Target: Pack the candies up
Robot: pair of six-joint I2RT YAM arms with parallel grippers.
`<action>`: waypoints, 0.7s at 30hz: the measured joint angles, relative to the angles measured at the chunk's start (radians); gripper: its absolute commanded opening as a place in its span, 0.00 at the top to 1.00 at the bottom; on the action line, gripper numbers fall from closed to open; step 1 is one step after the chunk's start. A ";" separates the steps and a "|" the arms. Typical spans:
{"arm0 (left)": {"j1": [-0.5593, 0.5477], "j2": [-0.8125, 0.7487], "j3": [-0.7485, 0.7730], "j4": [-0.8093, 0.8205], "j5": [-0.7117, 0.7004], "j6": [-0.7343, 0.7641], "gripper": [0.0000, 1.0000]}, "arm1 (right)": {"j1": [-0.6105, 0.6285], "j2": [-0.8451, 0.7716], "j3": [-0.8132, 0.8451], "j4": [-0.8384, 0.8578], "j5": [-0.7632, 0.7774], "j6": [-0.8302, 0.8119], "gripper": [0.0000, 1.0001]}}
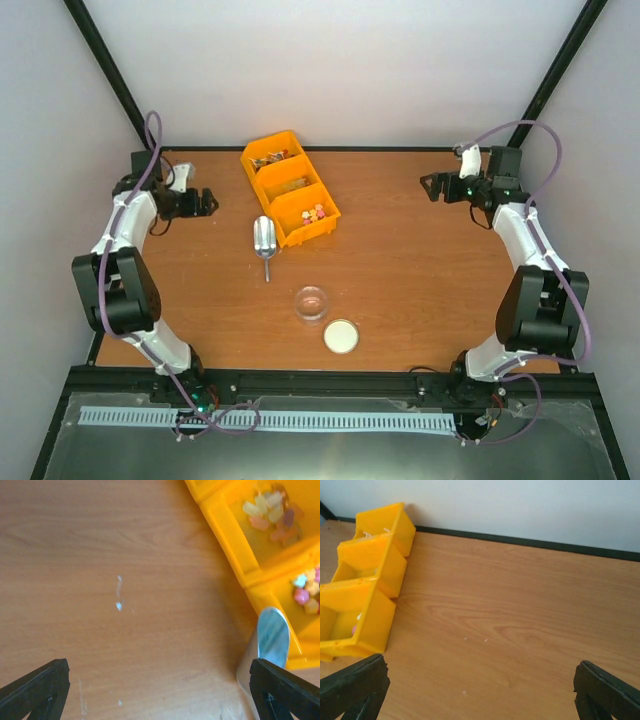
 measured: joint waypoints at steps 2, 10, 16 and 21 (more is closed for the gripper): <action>-0.020 -0.042 -0.061 0.013 -0.011 0.005 0.00 | 0.030 -0.039 -0.045 0.016 0.020 0.000 0.00; -0.073 -0.206 -0.238 0.000 -0.013 0.091 0.00 | 0.100 -0.140 -0.140 0.067 0.059 0.018 0.00; -0.106 -0.270 -0.335 -0.043 -0.005 0.182 0.00 | 0.117 -0.140 -0.143 0.092 0.080 0.072 0.00; -0.154 -0.281 -0.388 -0.061 -0.006 0.219 0.00 | 0.122 -0.140 -0.144 0.119 0.077 0.116 0.00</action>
